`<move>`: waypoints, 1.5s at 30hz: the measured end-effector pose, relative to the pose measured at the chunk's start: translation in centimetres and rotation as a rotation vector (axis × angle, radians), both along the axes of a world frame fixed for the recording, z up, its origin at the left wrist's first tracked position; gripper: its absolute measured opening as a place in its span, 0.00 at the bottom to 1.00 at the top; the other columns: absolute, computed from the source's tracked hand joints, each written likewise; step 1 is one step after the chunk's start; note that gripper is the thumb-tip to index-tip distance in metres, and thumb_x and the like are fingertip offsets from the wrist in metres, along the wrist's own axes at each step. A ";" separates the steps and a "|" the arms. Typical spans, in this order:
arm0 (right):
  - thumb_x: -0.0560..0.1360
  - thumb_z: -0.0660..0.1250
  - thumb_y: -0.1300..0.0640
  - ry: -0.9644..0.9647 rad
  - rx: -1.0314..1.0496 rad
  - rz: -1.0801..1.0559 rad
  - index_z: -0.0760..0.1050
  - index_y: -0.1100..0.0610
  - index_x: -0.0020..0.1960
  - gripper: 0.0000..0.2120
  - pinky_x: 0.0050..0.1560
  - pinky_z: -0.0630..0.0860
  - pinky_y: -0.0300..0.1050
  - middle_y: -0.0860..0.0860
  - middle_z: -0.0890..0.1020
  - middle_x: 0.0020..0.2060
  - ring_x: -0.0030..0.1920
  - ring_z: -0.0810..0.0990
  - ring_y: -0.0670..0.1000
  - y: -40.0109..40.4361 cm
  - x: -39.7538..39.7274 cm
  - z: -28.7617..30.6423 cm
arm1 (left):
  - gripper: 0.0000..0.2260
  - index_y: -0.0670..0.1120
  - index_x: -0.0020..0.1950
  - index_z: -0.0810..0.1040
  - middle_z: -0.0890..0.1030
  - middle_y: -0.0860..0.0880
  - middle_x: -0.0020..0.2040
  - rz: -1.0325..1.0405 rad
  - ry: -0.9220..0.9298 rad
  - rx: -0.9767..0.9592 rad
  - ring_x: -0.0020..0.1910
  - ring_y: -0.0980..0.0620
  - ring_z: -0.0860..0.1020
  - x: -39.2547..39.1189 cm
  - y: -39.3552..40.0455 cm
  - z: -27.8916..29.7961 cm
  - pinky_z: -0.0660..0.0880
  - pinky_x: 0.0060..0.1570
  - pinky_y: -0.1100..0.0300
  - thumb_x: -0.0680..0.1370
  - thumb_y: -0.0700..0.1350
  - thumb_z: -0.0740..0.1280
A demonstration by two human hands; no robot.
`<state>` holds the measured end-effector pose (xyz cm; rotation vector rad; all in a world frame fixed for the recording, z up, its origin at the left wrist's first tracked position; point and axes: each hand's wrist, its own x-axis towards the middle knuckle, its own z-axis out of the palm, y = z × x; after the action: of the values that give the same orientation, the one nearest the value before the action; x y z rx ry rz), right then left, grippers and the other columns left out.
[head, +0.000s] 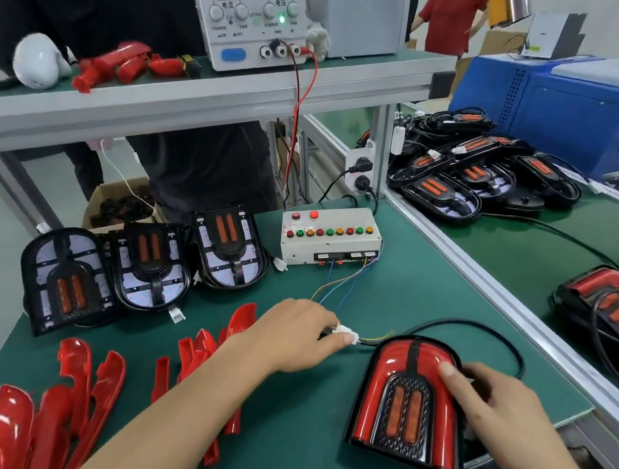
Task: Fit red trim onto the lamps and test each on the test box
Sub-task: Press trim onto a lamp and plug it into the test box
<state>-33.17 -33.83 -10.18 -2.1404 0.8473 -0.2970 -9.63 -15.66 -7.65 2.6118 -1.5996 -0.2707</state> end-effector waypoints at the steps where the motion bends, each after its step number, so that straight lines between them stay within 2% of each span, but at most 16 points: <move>1: 0.76 0.66 0.36 0.004 0.033 0.010 0.81 0.47 0.50 0.15 0.36 0.74 0.42 0.45 0.83 0.28 0.29 0.81 0.42 0.1 0.1 0.0 | 0.25 0.47 0.46 0.78 0.80 0.48 0.44 -0.011 -0.034 0.011 0.48 0.45 0.77 -0.1 -0.1 0.1 0.74 0.49 0.49 0.83 0.66 0.54; 4: 0.78 0.70 0.46 -0.066 0.241 0.007 0.83 0.51 0.52 0.09 0.31 0.76 0.43 0.54 0.84 0.29 0.25 0.79 0.47 0.2 0.5 0.2 | 0.26 0.47 0.49 0.80 0.79 0.48 0.47 -0.014 -0.059 0.048 0.51 0.46 0.77 -0.4 -0.2 0.1 0.74 0.53 0.49 0.83 0.66 0.54; 7: 0.78 0.71 0.51 -0.132 0.367 -0.003 0.83 0.54 0.54 0.08 0.27 0.76 0.40 0.52 0.80 0.26 0.24 0.76 0.49 0.3 0.6 0.4 | 0.26 0.47 0.46 0.78 0.80 0.49 0.43 0.034 -0.050 0.006 0.47 0.45 0.78 -0.5 -0.2 0.3 0.74 0.49 0.50 0.83 0.67 0.52; 12: 0.77 0.71 0.50 -0.149 0.430 -0.027 0.81 0.55 0.57 0.12 0.28 0.74 0.38 0.53 0.78 0.25 0.25 0.75 0.50 0.4 0.6 0.1 | 0.24 0.48 0.46 0.76 0.81 0.48 0.45 0.095 -0.074 -0.109 0.50 0.44 0.77 0.1 -0.8 1.4 0.73 0.53 0.47 0.85 0.61 0.48; 16: 0.77 0.71 0.49 -0.162 0.424 -0.021 0.82 0.52 0.55 0.10 0.29 0.74 0.35 0.53 0.77 0.24 0.25 0.75 0.48 0.4 0.4 0.1 | 0.20 0.47 0.40 0.72 0.78 0.48 0.42 0.214 -0.025 -0.281 0.47 0.44 0.76 2.0 -2.2 1.9 0.74 0.52 0.47 0.86 0.54 0.52; 19: 0.77 0.71 0.51 -0.159 0.413 -0.032 0.83 0.51 0.54 0.08 0.30 0.75 0.35 0.58 0.80 0.26 0.25 0.76 0.49 0.5 0.5 0.1 | 0.18 0.50 0.35 0.67 0.74 0.50 0.38 0.348 0.001 -0.346 0.45 0.42 0.77 4.3 -3.7 2.0 0.74 0.47 0.50 0.85 0.49 0.57; 21: 0.77 0.72 0.52 -0.159 0.404 -0.041 0.83 0.51 0.53 0.07 0.30 0.75 0.36 0.58 0.82 0.28 0.25 0.76 0.48 0.5 0.5 0.0 | 0.15 0.47 0.39 0.73 0.75 0.48 0.43 0.391 -0.007 -0.339 0.51 0.41 0.78 5.6 -4.6 2.1 0.74 0.48 0.51 0.85 0.45 0.57; 23: 0.77 0.72 0.52 -0.169 0.403 -0.050 0.84 0.50 0.53 0.06 0.33 0.75 0.38 0.56 0.85 0.31 0.26 0.76 0.46 0.6 0.6 -0.1 | 0.12 0.42 0.55 0.81 0.78 0.43 0.57 0.434 -0.030 -0.294 0.61 0.41 0.75 6.9 -5.6 1.9 0.74 0.59 0.49 0.84 0.42 0.58; 25: 0.77 0.72 0.52 -0.168 0.400 -0.058 0.84 0.50 0.53 0.06 0.38 0.75 0.41 0.53 0.87 0.34 0.27 0.77 0.43 0.5 0.7 -0.2 | 0.17 0.42 0.70 0.76 0.73 0.42 0.68 0.497 -0.035 -0.218 0.65 0.41 0.70 7.9 -6.1 1.8 0.71 0.65 0.49 0.82 0.39 0.58; 27: 0.77 0.72 0.52 -0.162 0.390 -0.063 0.84 0.50 0.53 0.07 0.39 0.74 0.41 0.50 0.87 0.35 0.27 0.78 0.41 0.5 0.7 -0.4 | 0.21 0.42 0.75 0.70 0.67 0.43 0.74 0.535 -0.035 -0.164 0.68 0.40 0.66 8.5 -6.3 1.7 0.69 0.68 0.47 0.81 0.39 0.58; 31: 0.77 0.73 0.54 -0.173 0.393 -0.077 0.84 0.51 0.53 0.06 0.34 0.74 0.32 0.49 0.88 0.35 0.28 0.82 0.43 0.4 0.8 -0.3 | 0.23 0.43 0.78 0.65 0.64 0.43 0.78 0.530 -0.005 -0.110 0.72 0.39 0.64 9.2 -6.1 1.1 0.68 0.71 0.44 0.82 0.40 0.58; 35: 0.76 0.73 0.53 -0.182 0.407 -0.075 0.83 0.48 0.53 0.06 0.40 0.77 0.31 0.44 0.88 0.37 0.37 0.86 0.42 0.4 0.8 -0.4 | 0.24 0.43 0.77 0.65 0.69 0.43 0.74 0.508 -0.015 -0.109 0.68 0.39 0.69 9.3 -5.9 0.8 0.71 0.67 0.44 0.81 0.39 0.59; 37: 0.77 0.73 0.55 -0.181 0.407 -0.060 0.84 0.49 0.52 0.05 0.42 0.77 0.33 0.45 0.88 0.37 0.36 0.86 0.41 0.3 0.8 -0.4 | 0.21 0.43 0.74 0.68 0.73 0.42 0.70 0.537 -0.009 -0.138 0.65 0.39 0.71 9.3 -5.9 1.0 0.73 0.62 0.44 0.80 0.38 0.59; 39: 0.77 0.73 0.56 -0.192 0.398 -0.048 0.85 0.48 0.50 0.04 0.38 0.74 0.28 0.45 0.88 0.36 0.32 0.82 0.38 0.2 0.7 -0.4 | 0.21 0.43 0.73 0.69 0.75 0.41 0.68 0.563 0.011 -0.146 0.65 0.39 0.71 9.4 -6.0 1.3 0.74 0.59 0.43 0.79 0.37 0.59; 41: 0.77 0.73 0.55 -0.185 0.390 -0.027 0.85 0.47 0.50 0.04 0.37 0.72 0.26 0.44 0.88 0.36 0.32 0.81 0.36 0.1 0.7 -0.4 | 0.23 0.43 0.75 0.67 0.74 0.41 0.70 0.557 0.013 -0.139 0.67 0.38 0.70 9.5 -6.2 1.3 0.72 0.63 0.44 0.79 0.37 0.60; 45: 0.77 0.73 0.53 -0.176 0.389 -0.007 0.84 0.46 0.52 0.05 0.41 0.74 0.25 0.42 0.88 0.38 0.39 0.84 0.35 -0.1 0.7 -0.5 | 0.24 0.43 0.77 0.66 0.71 0.41 0.73 0.550 -0.001 -0.135 0.68 0.39 0.69 9.7 -6.2 1.0 0.70 0.66 0.45 0.80 0.38 0.61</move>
<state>-32.50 -33.93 -10.71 -1.7237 0.7426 -0.2926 0.10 -21.81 -6.60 2.7999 -0.8062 -0.1186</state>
